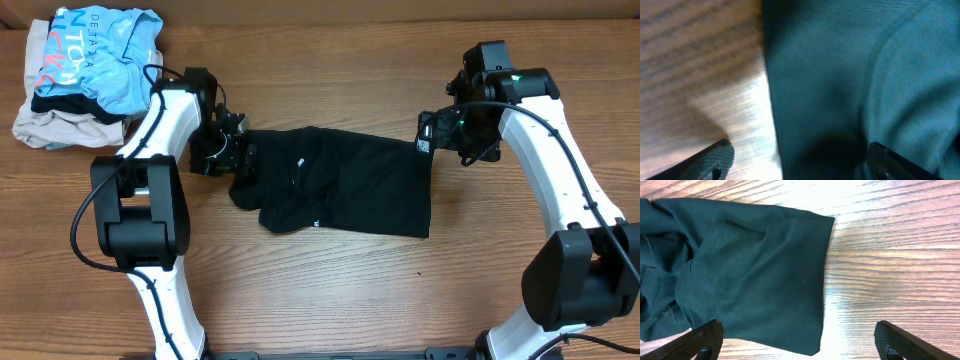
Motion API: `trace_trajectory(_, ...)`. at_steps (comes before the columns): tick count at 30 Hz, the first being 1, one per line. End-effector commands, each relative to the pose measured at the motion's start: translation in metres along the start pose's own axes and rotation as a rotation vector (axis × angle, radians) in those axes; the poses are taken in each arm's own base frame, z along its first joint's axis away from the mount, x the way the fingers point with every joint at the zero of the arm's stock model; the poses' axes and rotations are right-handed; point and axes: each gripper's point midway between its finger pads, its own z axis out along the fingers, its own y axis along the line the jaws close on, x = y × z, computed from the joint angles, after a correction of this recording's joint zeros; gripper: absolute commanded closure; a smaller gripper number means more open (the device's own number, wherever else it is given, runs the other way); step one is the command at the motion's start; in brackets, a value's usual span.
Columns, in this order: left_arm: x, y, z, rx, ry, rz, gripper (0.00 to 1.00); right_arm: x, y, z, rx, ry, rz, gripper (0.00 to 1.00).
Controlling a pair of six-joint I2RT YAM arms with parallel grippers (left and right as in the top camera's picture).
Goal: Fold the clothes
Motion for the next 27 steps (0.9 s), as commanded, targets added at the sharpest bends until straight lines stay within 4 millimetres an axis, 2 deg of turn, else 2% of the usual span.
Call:
trace_trajectory(1,0.005,0.002,0.011,-0.019,0.001,-0.04,0.15,-0.005,0.001,-0.008,0.011,-0.029,-0.01,0.0)
trace_trajectory(9,0.007,-0.003,0.031,-0.013,-0.013,-0.059,0.26,-0.003,0.0,-0.007,0.012,-0.02,-0.008,0.0)
trace_trajectory(14,0.006,-0.021,0.035,0.079,-0.024,-0.051,0.4,-0.004,0.0,-0.007,0.012,-0.021,-0.005,0.0)
trace_trajectory(19,0.013,-0.041,0.047,0.092,0.002,-0.007,0.41,-0.004,0.0,-0.007,0.012,-0.021,-0.005,0.0)
trace_trajectory(23,0.02,-0.045,0.056,0.06,0.025,0.014,0.45,-0.003,0.0,-0.007,0.012,-0.021,-0.005,0.0)
trace_trajectory(24,0.021,-0.044,0.057,0.048,0.027,0.008,0.5,-0.003,0.0,-0.007,0.012,-0.02,-0.005,0.0)
trace_trajectory(27,0.02,-0.035,0.057,0.007,0.022,-0.032,0.79,-0.003,0.0,-0.007,0.011,-0.019,-0.004,0.0)
